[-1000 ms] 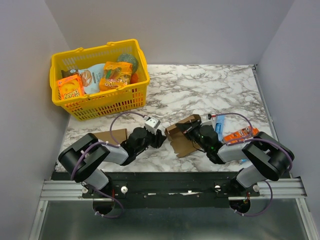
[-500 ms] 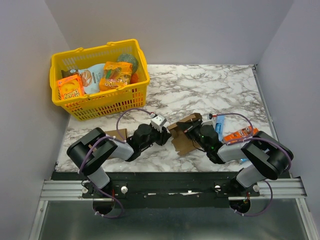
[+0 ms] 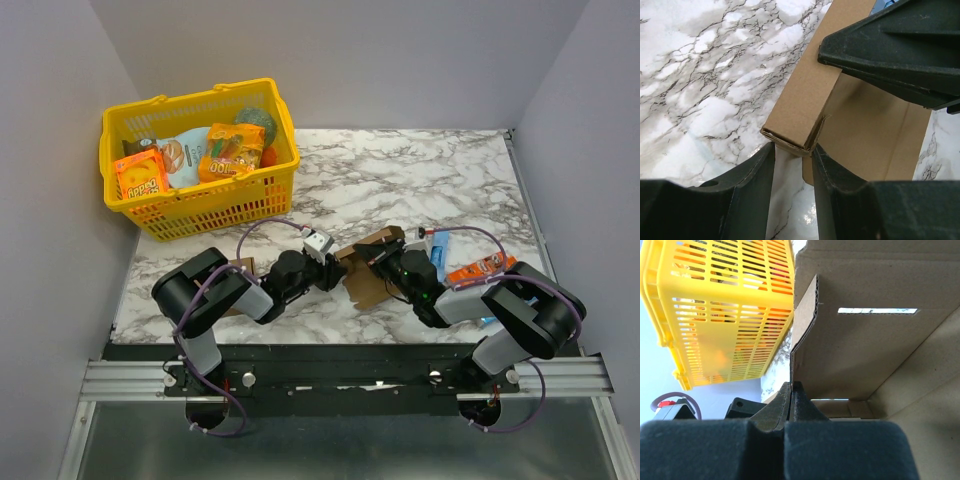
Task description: Fold the paper box
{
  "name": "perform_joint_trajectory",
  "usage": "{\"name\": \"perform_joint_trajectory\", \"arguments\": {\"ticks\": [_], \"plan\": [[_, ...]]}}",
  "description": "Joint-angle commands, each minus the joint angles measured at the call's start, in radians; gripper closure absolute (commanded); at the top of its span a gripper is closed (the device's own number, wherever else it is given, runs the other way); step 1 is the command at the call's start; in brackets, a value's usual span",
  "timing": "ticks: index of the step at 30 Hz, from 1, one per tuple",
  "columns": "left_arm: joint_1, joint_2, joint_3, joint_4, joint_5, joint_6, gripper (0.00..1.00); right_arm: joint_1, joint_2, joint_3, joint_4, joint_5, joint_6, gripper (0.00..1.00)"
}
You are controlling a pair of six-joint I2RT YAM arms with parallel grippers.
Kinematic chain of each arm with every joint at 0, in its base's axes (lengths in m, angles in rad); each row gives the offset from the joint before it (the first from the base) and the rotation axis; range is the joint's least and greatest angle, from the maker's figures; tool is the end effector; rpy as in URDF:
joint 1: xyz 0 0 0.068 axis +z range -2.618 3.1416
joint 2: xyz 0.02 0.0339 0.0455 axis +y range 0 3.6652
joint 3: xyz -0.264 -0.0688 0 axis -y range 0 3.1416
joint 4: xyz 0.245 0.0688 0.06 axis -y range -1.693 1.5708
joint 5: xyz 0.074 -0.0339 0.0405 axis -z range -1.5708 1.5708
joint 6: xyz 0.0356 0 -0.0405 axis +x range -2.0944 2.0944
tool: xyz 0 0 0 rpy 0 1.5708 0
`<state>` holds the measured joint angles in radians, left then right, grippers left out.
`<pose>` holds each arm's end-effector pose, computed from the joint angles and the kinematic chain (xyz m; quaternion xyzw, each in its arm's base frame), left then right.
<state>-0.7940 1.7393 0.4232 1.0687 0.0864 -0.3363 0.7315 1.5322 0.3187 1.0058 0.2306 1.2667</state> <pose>0.2012 -0.2091 0.1250 0.2047 0.7616 -0.3575 0.5002 0.1975 0.1663 0.1464 0.2739 0.7248 0.4780 0.4137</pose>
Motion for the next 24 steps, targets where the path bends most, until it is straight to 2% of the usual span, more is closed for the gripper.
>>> {"name": "perform_joint_trajectory", "arguments": {"ticks": [1, 11, 17, 24], "plan": [[-0.008, 0.031, 0.026, 0.085, -0.045, -0.013, 0.59, 0.009, 0.026, -0.026, -0.042, -0.014, -0.020, 0.99], [-0.045, 0.058, 0.025, 0.116, -0.243, -0.013, 0.60, 0.009, 0.046, -0.043, -0.019, -0.011, 0.005, 1.00], [-0.103, 0.057, 0.055, 0.033, -0.465, -0.044, 0.60, 0.009, 0.043, -0.043, -0.022, -0.011, 0.005, 1.00], [-0.125, 0.080, 0.080, -0.009, -0.588, -0.063, 0.67, 0.009, 0.043, -0.046, -0.021, -0.014, 0.010, 1.00]]}}
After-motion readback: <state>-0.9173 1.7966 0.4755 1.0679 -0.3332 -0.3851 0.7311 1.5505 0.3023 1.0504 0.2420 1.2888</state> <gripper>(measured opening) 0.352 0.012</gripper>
